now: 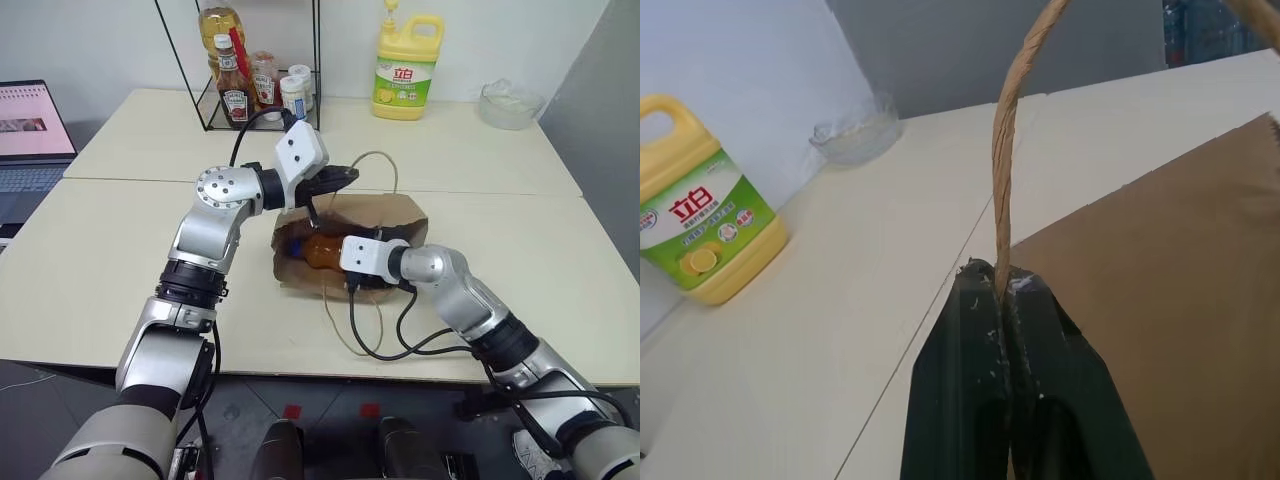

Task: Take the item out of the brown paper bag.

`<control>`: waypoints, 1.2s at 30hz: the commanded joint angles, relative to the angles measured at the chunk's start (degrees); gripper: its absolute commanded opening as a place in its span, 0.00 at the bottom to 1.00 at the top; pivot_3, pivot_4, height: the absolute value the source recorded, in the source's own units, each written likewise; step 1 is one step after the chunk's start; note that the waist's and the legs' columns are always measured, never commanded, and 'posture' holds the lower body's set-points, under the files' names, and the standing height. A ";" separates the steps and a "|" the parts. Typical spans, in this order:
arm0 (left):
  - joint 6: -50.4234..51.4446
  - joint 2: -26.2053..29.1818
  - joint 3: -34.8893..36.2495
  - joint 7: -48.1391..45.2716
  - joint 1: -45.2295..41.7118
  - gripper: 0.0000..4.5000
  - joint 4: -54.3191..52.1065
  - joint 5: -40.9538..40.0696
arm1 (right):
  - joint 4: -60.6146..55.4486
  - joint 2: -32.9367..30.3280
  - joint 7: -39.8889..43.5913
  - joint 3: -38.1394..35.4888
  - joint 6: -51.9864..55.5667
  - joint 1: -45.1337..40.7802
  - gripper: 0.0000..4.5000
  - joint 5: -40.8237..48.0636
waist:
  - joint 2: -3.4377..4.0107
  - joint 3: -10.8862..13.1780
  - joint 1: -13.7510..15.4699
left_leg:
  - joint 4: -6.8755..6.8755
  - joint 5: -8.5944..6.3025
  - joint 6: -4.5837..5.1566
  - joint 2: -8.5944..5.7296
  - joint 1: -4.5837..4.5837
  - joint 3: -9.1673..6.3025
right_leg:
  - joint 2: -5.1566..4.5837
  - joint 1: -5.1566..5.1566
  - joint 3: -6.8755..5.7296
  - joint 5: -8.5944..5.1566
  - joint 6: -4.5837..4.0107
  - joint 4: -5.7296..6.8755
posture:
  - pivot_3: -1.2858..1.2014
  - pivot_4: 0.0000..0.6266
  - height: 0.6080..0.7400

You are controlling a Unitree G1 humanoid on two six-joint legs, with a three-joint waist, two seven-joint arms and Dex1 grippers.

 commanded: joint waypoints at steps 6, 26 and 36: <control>-0.93 0.09 0.60 0.99 -0.30 0.00 -0.96 1.07 | -11.89 1.11 0.64 -8.06 -4.29 4.70 0.72 8.58 | 0.00 0.00 -0.06 | -0.01 0.00 0.00 0.00 -0.01 0.00 | 0.00 0.00 0.00 0.00 0.00 0.00 | 0.52 0.24 1.00; -1.44 -0.37 0.43 1.99 -1.37 0.00 1.14 3.23 | -20.82 -5.48 5.58 -17.09 -23.47 10.82 0.72 21.87 | -0.01 0.01 0.01 | -0.01 0.00 0.00 0.00 -0.01 0.00 | 0.00 0.01 0.00 0.00 0.00 -0.02 | 0.52 0.24 1.00; -1.82 -0.20 0.48 1.88 -1.01 0.00 1.21 3.34 | -27.34 -2.21 -14.76 -35.21 -13.45 11.40 0.72 17.01 | -0.02 0.02 0.46 | 0.00 0.01 -0.01 -0.01 -0.02 0.00 | -0.01 0.02 0.01 0.00 0.00 -0.01 | 0.52 0.24 1.00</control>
